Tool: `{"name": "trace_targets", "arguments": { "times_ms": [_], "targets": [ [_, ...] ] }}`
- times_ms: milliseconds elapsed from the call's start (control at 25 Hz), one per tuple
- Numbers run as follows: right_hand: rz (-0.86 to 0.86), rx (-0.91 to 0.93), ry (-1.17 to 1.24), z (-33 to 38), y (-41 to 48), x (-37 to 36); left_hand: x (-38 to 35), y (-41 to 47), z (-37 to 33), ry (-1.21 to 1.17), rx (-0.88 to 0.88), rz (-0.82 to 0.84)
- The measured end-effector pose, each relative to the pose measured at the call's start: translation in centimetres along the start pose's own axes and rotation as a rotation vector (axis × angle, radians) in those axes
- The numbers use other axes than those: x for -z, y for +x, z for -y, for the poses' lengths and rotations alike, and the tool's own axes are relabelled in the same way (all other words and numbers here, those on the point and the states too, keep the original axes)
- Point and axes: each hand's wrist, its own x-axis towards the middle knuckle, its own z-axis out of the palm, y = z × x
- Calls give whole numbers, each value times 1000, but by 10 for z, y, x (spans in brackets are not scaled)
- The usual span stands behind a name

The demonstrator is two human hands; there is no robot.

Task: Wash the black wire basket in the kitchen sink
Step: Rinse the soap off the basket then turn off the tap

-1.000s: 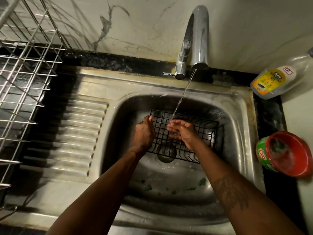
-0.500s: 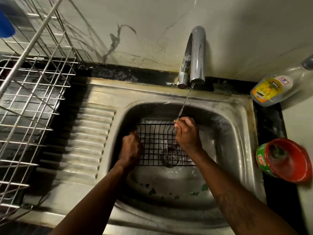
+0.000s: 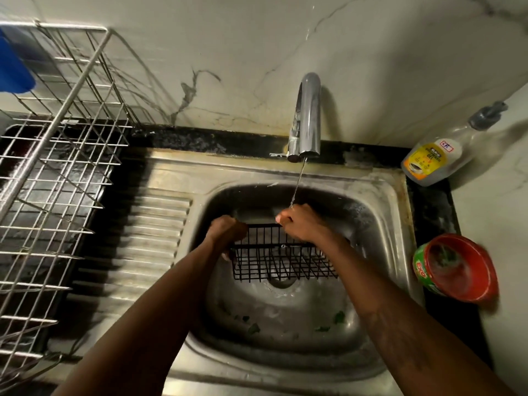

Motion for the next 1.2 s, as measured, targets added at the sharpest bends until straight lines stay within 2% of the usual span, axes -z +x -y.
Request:
{"name": "trace_targets", "arguments": {
  "times_ms": [120, 200, 280, 360, 400, 480, 520, 560, 600, 680, 760, 840, 960, 1000, 1120, 1200],
  "targets": [
    [-72, 74, 86, 10, -16, 28, 14, -12, -15, -507, 137, 261],
    [-88, 169, -31, 19, -29, 32, 17, -2, -20, -594, 243, 364],
    [-160, 200, -148, 16, -32, 23, 16, 10, -22, -587, 215, 394],
    [-289, 194, -189, 8, -29, 13, 14, 17, -27, -502, 115, 349],
    [-337, 196, -227, 6, -25, 12, 12, 17, -29, -387, 19, 282],
    [-382, 202, -248, 6, -17, 17, 5, 12, -31, -183, -177, -21],
    [-389, 179, -229, 9, -15, 22, -1, 9, -32, -234, -233, -113],
    [-388, 139, -205, 12, -13, 28, -9, 3, -34, -392, -262, -132],
    [-396, 90, -198, 14, -11, 33, -18, -2, -38, -560, -271, -149],
    [-437, -32, -243, 20, -9, 30, -33, 2, -45, -715, -235, -253],
    [-475, -93, -289, 33, -10, 13, -40, 10, -52, -802, -193, -267],
    [-496, 27, -306, 51, -12, -6, -41, 11, -55, -855, -167, -245],
    [-464, 199, -319, 56, -14, -7, -35, 19, -44, -718, -202, -235],
    [-438, 172, -320, 45, -17, 0, -31, 19, -43, -732, -211, -256],
    [-521, -151, -266, 1, -31, 25, -23, 26, -40, -862, -152, -293],
    [-574, -225, -297, 3, -31, 26, -23, 25, -45, -849, -166, -294]
  ]
}}
